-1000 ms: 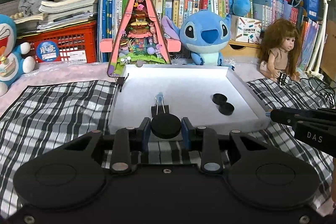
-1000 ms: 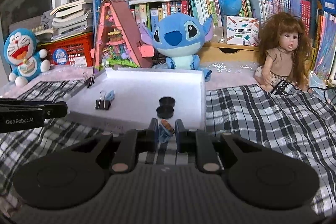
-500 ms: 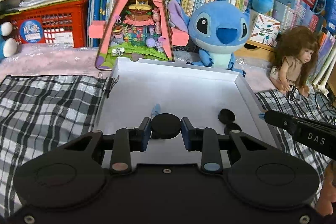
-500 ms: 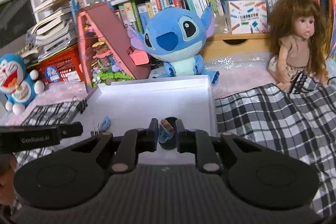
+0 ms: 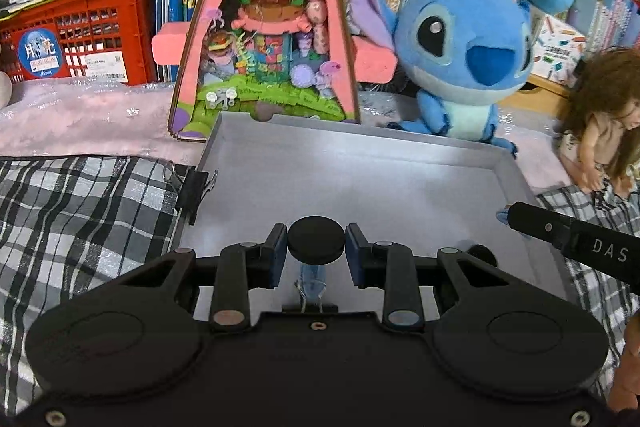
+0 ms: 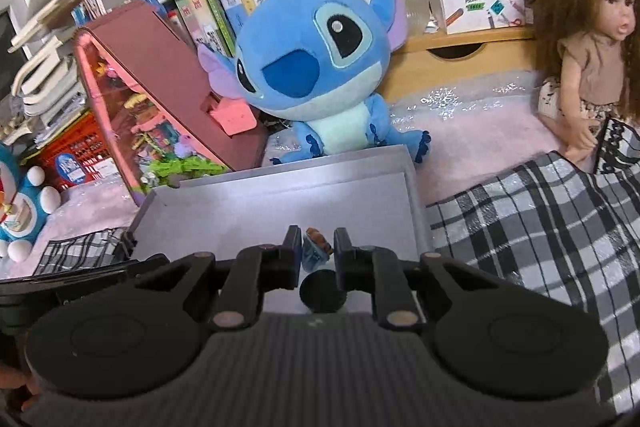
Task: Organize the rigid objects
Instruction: 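Carry the black cap and figure with both tools over the white box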
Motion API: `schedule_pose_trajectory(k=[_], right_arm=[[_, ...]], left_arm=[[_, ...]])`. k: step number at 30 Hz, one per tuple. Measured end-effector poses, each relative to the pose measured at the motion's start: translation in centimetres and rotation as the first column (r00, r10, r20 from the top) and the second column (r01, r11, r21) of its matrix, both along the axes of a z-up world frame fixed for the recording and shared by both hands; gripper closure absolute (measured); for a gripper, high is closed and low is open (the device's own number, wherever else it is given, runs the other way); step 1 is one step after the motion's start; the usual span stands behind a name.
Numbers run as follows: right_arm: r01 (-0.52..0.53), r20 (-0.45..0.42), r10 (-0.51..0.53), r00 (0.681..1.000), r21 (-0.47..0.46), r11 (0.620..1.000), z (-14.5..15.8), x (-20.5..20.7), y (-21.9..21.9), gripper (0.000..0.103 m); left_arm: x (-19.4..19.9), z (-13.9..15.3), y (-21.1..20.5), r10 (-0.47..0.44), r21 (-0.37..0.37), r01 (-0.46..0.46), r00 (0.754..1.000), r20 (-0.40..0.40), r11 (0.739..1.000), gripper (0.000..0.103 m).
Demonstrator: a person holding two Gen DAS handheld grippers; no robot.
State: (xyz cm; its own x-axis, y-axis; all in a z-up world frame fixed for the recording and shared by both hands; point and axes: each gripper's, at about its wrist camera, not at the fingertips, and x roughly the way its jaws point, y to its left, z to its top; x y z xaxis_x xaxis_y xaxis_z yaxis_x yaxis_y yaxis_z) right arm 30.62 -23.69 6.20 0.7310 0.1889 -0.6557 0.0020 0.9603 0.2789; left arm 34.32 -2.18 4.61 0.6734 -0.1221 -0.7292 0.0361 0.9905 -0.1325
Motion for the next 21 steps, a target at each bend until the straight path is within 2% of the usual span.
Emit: schedule_pose_trajectory(k=[7, 13, 21], right_arm=[[0.007, -0.022, -0.007, 1.0, -0.015, 1.0, -1.4, 2.1, 0.7, 0.083], [0.006, -0.035, -0.007, 0.999, -0.034, 0.999, -2.5, 3.4, 1.3, 0.083], [-0.006, -0.046, 0.002, 0.999, -0.08, 0.997, -3.9, 3.8, 1.9, 0.083]], left_arm=[[2.0, -1.2, -0.3, 0.007, 0.058, -0.01, 0.999, 0.038, 0.998, 0.074], [3.1, -2.1, -0.7, -0.001, 0.046, 0.0, 1.0, 0.025, 0.999, 0.074], [3.0, -3.0, -1.2, -0.019, 0.075, 0.017, 0.999, 0.027, 0.997, 0.074]])
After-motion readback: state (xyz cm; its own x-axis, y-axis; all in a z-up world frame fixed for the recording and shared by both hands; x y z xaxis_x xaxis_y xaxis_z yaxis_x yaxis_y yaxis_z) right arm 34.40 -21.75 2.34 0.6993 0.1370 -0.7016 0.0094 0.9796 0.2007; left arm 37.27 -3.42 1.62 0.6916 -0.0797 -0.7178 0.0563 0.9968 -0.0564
